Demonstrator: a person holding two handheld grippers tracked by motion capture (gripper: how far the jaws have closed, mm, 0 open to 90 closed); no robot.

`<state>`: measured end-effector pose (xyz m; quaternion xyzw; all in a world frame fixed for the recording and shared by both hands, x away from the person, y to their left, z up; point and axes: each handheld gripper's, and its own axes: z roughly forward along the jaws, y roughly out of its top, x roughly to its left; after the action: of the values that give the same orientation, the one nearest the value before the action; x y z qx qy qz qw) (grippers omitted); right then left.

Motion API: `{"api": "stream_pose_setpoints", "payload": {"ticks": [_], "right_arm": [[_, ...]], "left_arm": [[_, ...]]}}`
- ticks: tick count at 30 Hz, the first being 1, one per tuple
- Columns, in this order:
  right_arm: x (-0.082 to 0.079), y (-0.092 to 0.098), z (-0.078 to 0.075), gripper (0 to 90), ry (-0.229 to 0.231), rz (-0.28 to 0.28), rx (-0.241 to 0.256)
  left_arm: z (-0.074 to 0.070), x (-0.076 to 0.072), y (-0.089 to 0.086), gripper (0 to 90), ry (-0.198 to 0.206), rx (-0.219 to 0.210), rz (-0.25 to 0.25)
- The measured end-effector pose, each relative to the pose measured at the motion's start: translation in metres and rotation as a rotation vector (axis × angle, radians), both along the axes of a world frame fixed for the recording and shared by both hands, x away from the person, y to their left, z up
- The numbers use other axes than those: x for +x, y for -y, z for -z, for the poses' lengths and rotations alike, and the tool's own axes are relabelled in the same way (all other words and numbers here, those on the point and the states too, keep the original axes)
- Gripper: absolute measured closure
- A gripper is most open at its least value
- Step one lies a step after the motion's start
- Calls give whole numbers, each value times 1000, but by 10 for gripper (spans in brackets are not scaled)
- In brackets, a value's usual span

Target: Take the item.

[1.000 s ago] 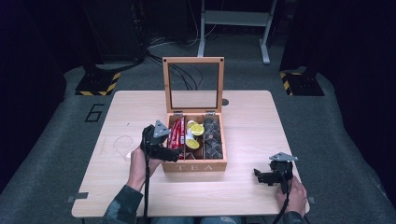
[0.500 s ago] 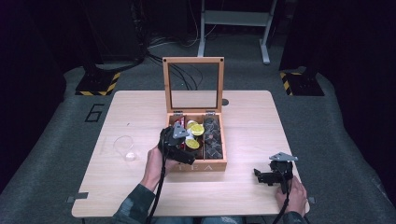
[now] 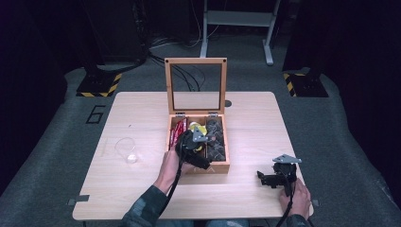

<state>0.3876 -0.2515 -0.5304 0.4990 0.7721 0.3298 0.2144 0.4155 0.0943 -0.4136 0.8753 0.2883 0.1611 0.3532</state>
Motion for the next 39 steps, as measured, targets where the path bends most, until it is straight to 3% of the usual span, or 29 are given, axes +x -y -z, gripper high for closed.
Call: {"api": "stream_pose_setpoints", "payload": {"ticks": [8,12,19,28,35,39], "right_arm": [[0,0,0,0,1,0,0],[0,0,0,0,-1,0,-1],[0,0,0,0,0,0,0],[0,0,0,0,-1,0,0],[0,0,0,0,-1,0,-1],[0,0,0,0,-2,0,-1]], "left_arm": [[2,4,15,207,-13,13,26],[8,8,27,260,-37,48,53],[13,14,34,407,-68,56,44],[21,19,41,514,-99,95,45],[26,20,42,690,-126,111,72],[24,22,40,821,-121,94,77]]}}
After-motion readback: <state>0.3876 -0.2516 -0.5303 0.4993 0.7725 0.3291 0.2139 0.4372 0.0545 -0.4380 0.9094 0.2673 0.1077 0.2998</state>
